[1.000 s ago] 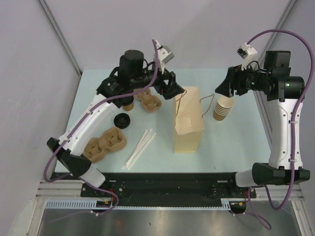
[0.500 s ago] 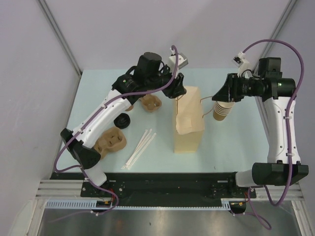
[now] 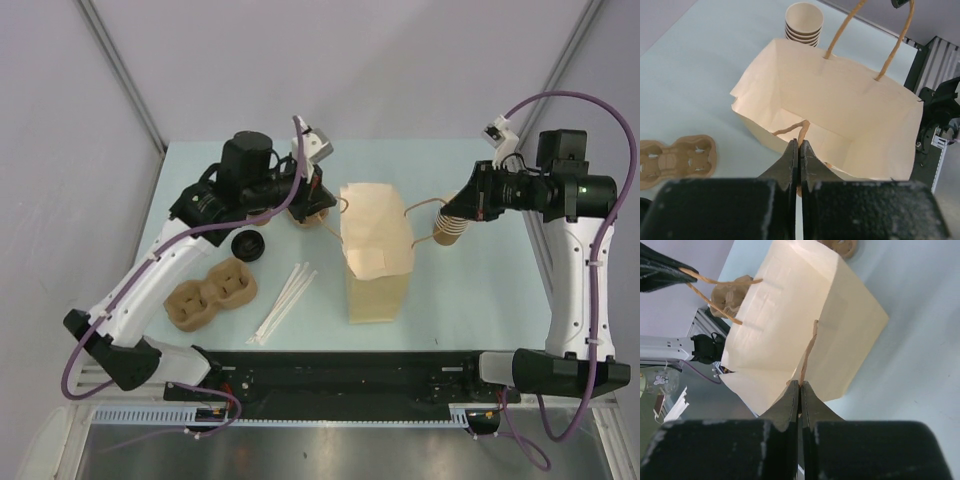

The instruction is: Pack the takeout coffee

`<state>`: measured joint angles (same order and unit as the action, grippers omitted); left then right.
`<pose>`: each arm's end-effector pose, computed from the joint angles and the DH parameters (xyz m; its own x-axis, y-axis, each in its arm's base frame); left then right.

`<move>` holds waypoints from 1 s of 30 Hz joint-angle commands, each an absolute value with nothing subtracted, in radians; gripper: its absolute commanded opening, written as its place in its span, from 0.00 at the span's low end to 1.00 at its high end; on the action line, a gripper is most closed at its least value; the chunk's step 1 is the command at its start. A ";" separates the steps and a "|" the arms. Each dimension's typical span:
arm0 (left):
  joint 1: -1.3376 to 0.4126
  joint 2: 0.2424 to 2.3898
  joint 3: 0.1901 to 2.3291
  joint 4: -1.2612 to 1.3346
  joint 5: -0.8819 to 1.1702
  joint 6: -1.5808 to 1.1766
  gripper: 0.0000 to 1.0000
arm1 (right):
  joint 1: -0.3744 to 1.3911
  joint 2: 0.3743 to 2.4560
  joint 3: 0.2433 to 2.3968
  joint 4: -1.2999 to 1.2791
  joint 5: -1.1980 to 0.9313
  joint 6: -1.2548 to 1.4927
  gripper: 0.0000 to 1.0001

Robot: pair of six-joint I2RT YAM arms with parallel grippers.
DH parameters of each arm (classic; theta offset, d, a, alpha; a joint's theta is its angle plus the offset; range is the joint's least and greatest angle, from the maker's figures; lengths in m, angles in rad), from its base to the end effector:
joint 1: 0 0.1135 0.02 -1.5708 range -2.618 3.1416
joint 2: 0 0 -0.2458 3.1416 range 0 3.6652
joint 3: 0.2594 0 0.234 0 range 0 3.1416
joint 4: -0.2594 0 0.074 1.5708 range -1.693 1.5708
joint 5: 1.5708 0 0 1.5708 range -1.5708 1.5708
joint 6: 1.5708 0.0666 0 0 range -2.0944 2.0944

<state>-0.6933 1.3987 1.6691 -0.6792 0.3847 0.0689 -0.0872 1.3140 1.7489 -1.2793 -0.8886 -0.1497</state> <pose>0.2181 -0.2137 0.4200 -0.2460 0.2874 -0.9257 0.8763 0.4742 -0.0856 0.2181 0.0328 0.4143 -0.6680 -0.0360 -0.7433 -0.5646 0.6752 0.4747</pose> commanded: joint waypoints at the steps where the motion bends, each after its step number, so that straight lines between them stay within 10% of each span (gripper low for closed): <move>1: -0.617 1.329 1.583 -0.629 0.483 0.028 0.00 | -0.109 1.259 1.724 -1.322 -0.914 -0.186 0.00; 30: -0.534 1.285 1.129 -0.411 0.618 -0.192 0.00 | -0.111 1.246 1.395 -1.281 -0.798 -0.268 0.00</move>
<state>-0.5278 1.2861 1.1336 -0.4938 0.5529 -0.1471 -0.1322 1.2655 1.4326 -1.3079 -0.8242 -0.2588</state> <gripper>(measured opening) 0.010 0.017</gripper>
